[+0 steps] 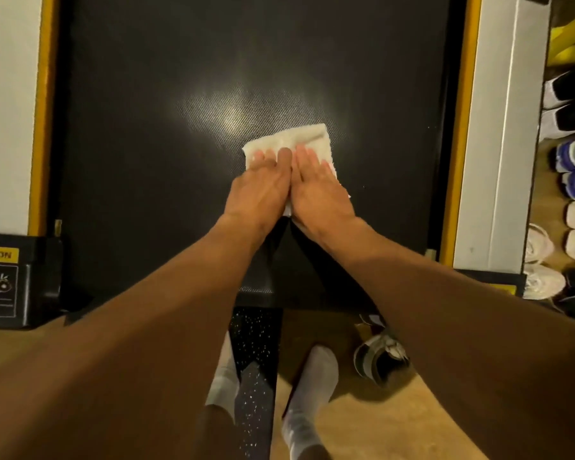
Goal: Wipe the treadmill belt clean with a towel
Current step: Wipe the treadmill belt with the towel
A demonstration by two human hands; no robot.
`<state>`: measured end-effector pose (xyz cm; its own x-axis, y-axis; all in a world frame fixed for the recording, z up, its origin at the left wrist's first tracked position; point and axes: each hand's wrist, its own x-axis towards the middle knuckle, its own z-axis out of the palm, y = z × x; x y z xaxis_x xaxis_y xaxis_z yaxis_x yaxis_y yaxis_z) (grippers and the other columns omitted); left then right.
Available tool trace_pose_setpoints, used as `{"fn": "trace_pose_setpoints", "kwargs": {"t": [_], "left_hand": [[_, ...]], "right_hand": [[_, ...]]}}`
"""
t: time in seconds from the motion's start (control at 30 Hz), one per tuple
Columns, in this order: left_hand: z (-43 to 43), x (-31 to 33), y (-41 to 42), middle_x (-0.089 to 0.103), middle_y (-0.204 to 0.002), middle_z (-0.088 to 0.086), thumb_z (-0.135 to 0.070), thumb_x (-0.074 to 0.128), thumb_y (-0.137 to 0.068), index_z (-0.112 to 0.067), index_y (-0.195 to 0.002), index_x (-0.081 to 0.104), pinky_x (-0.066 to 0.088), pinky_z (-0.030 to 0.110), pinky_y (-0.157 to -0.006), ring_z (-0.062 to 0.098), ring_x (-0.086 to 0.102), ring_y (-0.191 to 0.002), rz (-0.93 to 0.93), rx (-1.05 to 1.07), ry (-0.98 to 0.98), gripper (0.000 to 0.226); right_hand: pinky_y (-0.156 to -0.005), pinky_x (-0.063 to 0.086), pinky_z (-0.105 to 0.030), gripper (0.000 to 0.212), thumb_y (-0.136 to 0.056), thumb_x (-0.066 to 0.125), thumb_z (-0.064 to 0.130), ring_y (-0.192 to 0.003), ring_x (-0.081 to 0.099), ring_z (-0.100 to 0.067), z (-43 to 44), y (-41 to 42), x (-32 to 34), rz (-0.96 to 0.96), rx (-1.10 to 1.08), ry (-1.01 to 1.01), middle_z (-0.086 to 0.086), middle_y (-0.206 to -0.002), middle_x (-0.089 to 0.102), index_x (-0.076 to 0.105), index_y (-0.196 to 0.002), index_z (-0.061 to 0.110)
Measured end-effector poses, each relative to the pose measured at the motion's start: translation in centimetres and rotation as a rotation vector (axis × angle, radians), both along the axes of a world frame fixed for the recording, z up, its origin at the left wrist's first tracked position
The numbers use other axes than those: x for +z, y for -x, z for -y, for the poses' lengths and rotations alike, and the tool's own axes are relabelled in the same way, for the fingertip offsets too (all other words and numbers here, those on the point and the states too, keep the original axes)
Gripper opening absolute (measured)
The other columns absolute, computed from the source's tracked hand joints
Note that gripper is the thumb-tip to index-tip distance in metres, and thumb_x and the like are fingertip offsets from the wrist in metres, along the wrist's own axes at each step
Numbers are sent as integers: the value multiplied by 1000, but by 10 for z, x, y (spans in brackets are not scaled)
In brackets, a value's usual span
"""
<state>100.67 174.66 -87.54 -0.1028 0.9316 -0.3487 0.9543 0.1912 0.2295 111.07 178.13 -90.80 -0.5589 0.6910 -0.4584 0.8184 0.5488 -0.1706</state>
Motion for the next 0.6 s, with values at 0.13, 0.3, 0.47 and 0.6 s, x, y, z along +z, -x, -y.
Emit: {"fn": "trace_pose_setpoints", "kwargs": {"t": [0.13,0.3,0.47,0.6], "left_hand": [[31,-12,-29,28,-147,12,-22,37,-101,-10,-145,20,52,38,-79,28,33,-137,-86,-87,88,48],[-9,-28,-31,3,-159,12,-25,36,-101,-11,-152,2,37,44,-108,27,-2,-147,-18,-119,124,63],[-4,-27,-58,0,-159,14,-22,29,-103,-8,-151,2,37,44,-107,29,-6,-147,-59,-186,163,57],[-2,-19,-66,-2,-160,13,-25,30,-104,-7,-152,-1,25,34,-113,27,-7,-147,-73,-229,140,60]], "right_hand": [[-122,-1,-38,70,-98,38,20,-149,-6,-26,42,-30,12,-19,-15,94,-14,-162,-5,-1,-153,2],[-121,1,-35,80,-96,46,25,-149,-7,-24,-2,-38,7,14,-58,44,-12,-162,-9,-7,-152,4],[-122,3,-37,84,-93,51,23,-149,-7,-28,25,-65,15,29,-69,93,-15,-161,-10,-5,-153,3],[-121,2,-35,84,-94,50,29,-150,-4,-23,13,-81,13,5,-69,108,-11,-162,-7,-6,-153,7]]}}
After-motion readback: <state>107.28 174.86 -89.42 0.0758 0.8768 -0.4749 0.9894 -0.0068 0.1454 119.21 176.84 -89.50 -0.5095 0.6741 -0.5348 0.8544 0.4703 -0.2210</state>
